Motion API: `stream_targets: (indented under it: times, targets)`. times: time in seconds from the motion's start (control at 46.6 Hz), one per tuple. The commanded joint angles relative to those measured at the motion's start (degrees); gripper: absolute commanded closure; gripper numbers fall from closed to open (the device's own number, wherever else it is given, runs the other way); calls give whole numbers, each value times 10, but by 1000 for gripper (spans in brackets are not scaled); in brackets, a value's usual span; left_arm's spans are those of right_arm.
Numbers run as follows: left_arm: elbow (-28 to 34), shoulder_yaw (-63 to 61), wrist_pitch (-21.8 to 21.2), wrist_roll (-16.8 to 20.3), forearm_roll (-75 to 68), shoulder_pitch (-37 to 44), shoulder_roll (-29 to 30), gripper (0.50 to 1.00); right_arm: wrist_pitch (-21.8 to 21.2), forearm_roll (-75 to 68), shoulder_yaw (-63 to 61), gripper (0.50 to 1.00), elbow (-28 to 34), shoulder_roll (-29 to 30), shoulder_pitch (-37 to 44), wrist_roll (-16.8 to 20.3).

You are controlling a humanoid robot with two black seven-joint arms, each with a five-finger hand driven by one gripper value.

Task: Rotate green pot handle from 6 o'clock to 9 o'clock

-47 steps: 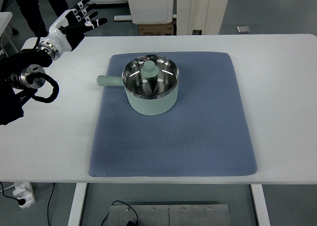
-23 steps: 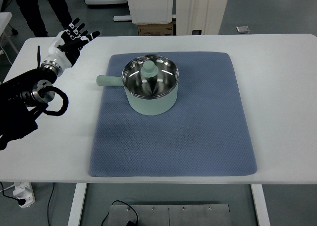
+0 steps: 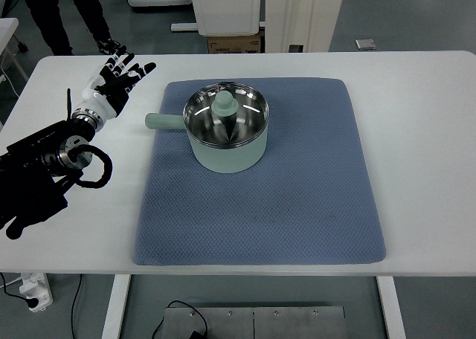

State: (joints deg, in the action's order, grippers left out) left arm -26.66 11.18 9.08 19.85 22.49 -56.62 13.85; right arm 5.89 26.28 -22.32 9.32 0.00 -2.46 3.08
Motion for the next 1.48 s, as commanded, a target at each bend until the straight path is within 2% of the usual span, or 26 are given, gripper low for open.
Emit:
stream_targets:
  times: [0.0,1.458]
  targets:
    - [-1,12,1,0,-3,0,0,500,0,0,0,500,0,0,0,0]
    - [-1,21,0,2,-6,-2,-30,500,-1,0,1,500,0,0,-1,0]
